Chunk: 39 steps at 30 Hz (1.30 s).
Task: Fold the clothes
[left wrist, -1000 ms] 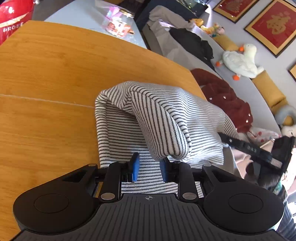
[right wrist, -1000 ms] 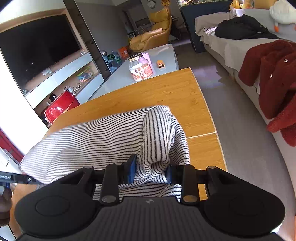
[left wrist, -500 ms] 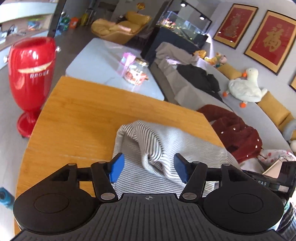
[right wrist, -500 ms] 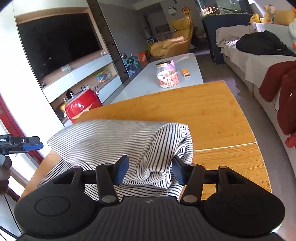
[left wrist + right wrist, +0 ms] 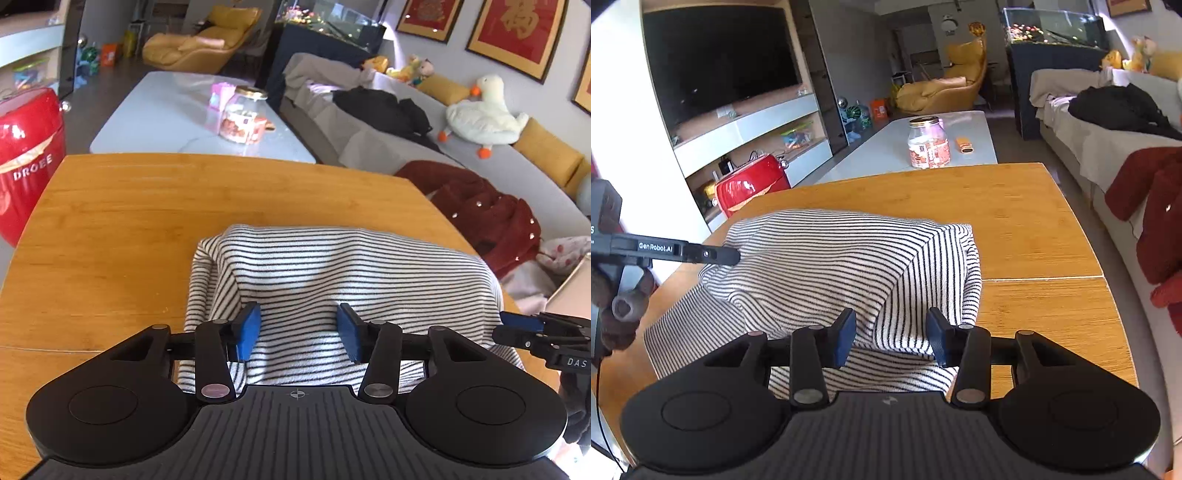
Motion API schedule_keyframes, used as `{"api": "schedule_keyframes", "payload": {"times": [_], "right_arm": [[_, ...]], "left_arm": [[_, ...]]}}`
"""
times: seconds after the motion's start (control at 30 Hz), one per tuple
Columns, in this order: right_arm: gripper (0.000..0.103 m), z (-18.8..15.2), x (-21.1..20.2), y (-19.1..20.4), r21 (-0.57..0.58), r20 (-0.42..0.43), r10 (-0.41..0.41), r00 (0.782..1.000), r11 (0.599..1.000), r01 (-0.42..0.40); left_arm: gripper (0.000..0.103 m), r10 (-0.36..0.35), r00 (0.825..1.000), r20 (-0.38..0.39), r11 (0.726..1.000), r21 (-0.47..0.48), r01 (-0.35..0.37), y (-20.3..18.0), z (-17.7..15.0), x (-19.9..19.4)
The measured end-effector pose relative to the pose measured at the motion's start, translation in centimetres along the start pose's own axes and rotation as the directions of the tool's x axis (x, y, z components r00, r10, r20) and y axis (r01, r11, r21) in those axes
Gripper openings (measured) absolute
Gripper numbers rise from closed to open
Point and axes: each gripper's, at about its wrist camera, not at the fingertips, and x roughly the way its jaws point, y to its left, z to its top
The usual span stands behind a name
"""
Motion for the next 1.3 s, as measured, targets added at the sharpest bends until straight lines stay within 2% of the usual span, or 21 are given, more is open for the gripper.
{"api": "schedule_keyframes", "payload": {"times": [0.07, 0.13, 0.2, 0.27, 0.37, 0.47, 0.5, 0.53, 0.57, 0.6, 0.7, 0.77, 0.9, 0.97, 1.17, 1.3], "right_arm": [[0.042, -0.3, -0.5, 0.1, -0.019, -0.006, 0.0, 1.0, 1.0, 0.0], [0.05, 0.0, -1.3, -0.6, 0.012, 0.005, 0.009, 1.0, 1.0, -0.009], [0.054, 0.6, -1.6, -1.9, 0.089, 0.026, 0.021, 0.999, 0.996, -0.023], [0.054, 1.1, -1.4, -3.0, 0.164, 0.041, 0.027, 0.999, 0.986, -0.034], [0.054, 0.5, 0.9, -3.6, 0.217, 0.009, 0.042, 0.999, 0.975, -0.043], [0.055, -0.2, 3.4, -3.0, 0.205, -0.046, 0.041, 0.998, 0.978, -0.03], [0.055, -0.1, 3.8, -2.6, 0.169, -0.039, 0.034, 0.999, 0.985, -0.027], [0.046, -0.1, 4.2, -2.2, 0.134, -0.032, 0.028, 0.999, 0.991, -0.023], [0.041, 0.4, 4.0, -2.0, 0.119, -0.024, 0.029, 0.999, 0.992, -0.026], [0.036, 0.9, 3.9, -1.8, 0.105, -0.016, 0.031, 0.999, 0.994, -0.029], [0.029, 2.5, 3.4, -1.1, 0.062, 0.008, 0.037, 0.999, 0.997, -0.038], [0.027, 3.5, 3.1, -0.7, 0.033, 0.024, 0.042, 0.999, 0.999, -0.043], [0.026, 5.5, 2.4, 0.1, -0.025, 0.054, 0.053, 0.997, 0.998, -0.052], [0.026, 5.3, 0.6, 0.6, -0.028, 0.064, 0.082, 0.995, 0.996, -0.081], [0.026, 2.0, -1.8, 1.6, -0.007, -0.004, 0.13, 0.992, 0.992, -0.13], [0.028, -1.8, -0.7, 1.3, 0.016, -0.091, 0.09, 0.992, 0.996, -0.089]], "left_arm": [[0.046, -0.009, 1.0, 0.004, 0.999, -0.037, 0.009, 0.8, 0.0, -1.3], [0.055, 0.0, 1.0, 0.03, 0.999, -0.038, 0.001, 1.1, 0.2, -2.8], [0.071, 0.0, 0.999, 0.049, 0.999, -0.039, 0.002, 1.2, 0.4, -3.9], [0.076, -0.021, 0.999, 0.045, 0.998, -0.059, 0.023, 1.6, 0.6, -4.0], [0.083, -0.02, 1.0, 0.015, 0.997, -0.073, 0.021, 1.8, 0.7, -2.4], [0.083, -0.014, 0.999, -0.032, 0.997, -0.082, 0.012, 2.0, 0.3, -0.1], [0.08, -0.024, 0.999, -0.042, 0.996, -0.09, 0.02, 2.1, 0.1, 0.5], [0.077, -0.034, 0.998, -0.047, 0.995, -0.097, 0.03, 2.2, 0.0, 1.1], [0.07, -0.045, 0.998, -0.05, 0.994, -0.104, 0.04, 2.2, 0.0, 1.6], [0.056, -0.055, 0.997, -0.049, 0.993, -0.107, 0.05, 2.2, 0.2, 1.8], [0.033, -0.07, 0.997, -0.041, 0.991, -0.113, 0.065, 2.0, 1.2, 2.3], [0.029, -0.064, 0.997, -0.031, 0.992, -0.11, 0.06, 1.8, 2.2, 2.1], [0.027, -0.077, 0.997, 0.014, 0.994, -0.078, 0.078, 0.7, 3.0, -1.2], [0.027, -0.09, 0.995, 0.034, 0.994, -0.058, 0.092, 0.1, 2.4, -3.3], [0.027, -0.094, 0.995, -0.016, 0.993, -0.074, 0.093, 0.2, -1.8, -4.9], [0.03, -0.094, 0.994, -0.062, 0.992, -0.095, 0.088, 0.5, -4.8, -5.4]]}}
